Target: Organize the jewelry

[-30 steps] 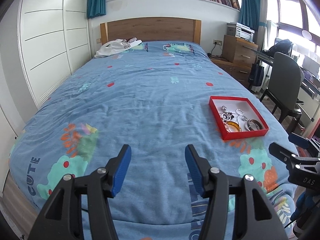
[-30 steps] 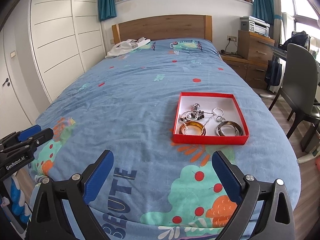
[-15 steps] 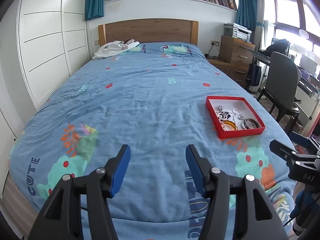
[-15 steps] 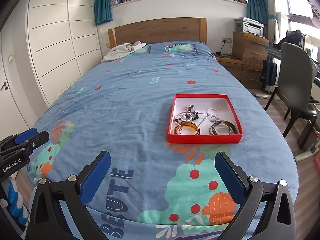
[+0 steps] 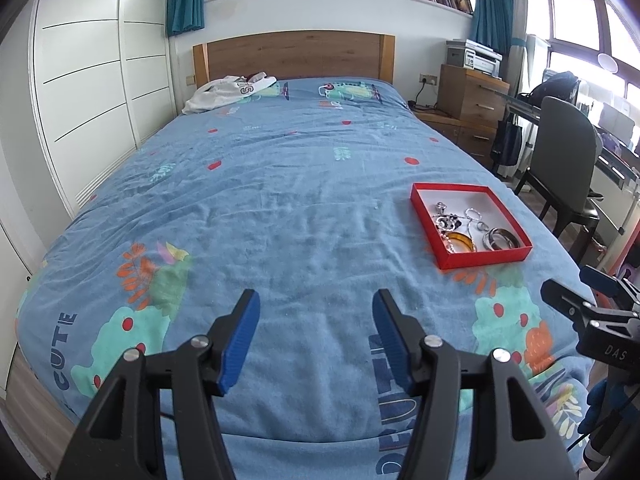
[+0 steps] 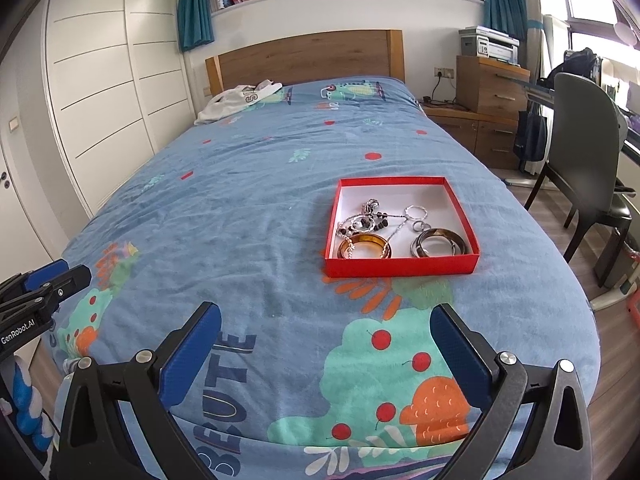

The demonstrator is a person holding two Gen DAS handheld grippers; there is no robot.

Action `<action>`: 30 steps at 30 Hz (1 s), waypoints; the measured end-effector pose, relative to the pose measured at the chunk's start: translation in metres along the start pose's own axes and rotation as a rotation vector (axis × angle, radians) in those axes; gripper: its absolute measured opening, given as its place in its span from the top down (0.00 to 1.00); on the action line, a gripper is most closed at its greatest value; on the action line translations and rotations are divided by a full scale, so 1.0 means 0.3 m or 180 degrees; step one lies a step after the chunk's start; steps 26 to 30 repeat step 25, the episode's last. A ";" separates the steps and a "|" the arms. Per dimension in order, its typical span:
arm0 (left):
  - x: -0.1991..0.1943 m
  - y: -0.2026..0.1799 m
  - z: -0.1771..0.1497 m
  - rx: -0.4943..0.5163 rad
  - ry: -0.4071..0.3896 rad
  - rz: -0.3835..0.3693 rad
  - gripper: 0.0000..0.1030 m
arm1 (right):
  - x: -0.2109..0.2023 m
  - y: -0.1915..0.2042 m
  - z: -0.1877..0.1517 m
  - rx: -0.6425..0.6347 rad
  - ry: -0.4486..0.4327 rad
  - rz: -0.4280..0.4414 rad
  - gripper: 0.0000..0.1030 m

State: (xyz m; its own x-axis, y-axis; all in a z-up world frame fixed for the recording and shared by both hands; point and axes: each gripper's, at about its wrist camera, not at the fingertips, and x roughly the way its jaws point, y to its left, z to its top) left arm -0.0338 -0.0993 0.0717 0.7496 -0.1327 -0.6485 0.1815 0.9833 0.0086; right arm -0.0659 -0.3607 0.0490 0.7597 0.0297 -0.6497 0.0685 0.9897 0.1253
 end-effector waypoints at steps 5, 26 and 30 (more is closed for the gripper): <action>0.021 0.002 -0.013 0.0008 0.0035 0.0000 0.45 | 0.016 -0.002 -0.009 0.0013 0.0032 0.0001 0.01; 0.073 0.005 -0.034 0.0019 0.0137 -0.0015 0.45 | 0.060 -0.027 -0.038 0.0065 0.0122 -0.0036 0.01; 0.073 0.005 -0.034 0.0019 0.0137 -0.0015 0.45 | 0.060 -0.027 -0.038 0.0065 0.0122 -0.0036 0.01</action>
